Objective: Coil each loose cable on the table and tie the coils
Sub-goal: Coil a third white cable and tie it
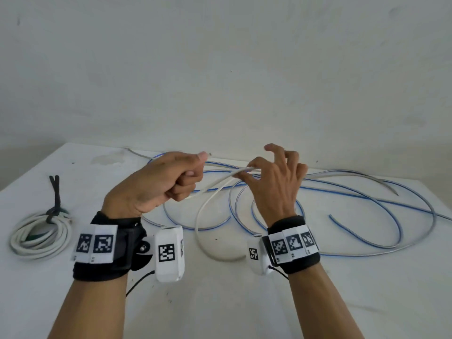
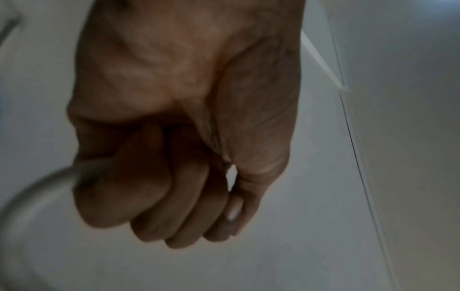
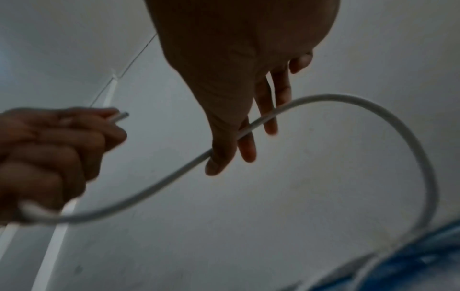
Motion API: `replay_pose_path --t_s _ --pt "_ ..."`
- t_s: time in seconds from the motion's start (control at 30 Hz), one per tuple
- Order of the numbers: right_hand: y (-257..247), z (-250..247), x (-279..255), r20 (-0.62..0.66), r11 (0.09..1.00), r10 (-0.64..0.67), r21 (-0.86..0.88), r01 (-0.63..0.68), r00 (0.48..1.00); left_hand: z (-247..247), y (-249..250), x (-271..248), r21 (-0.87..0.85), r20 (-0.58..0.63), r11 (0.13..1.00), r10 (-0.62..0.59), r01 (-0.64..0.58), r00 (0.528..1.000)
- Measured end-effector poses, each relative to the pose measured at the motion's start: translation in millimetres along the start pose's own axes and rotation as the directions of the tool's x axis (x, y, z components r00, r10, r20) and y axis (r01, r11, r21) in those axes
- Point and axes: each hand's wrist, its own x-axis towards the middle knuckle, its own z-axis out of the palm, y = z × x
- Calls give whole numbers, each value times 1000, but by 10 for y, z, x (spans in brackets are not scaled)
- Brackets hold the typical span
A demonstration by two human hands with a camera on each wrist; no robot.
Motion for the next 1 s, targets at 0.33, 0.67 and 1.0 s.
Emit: replay_pose_path --t_s 0.33,0.67,1.0 --pt "-113 -230 78 342 672 25 690 -269 940 238 -288 336 60 -339 997 -32 56 940" --pt "-570 -187 -162 258 551 -243 830 -86 935 267 -191 401 -633 -371 728 15 -264 928" --pt "-232 -74 -65 558 832 -260 543 -111 788 -218 -80 135 -798 -405 379 240 -469 882"
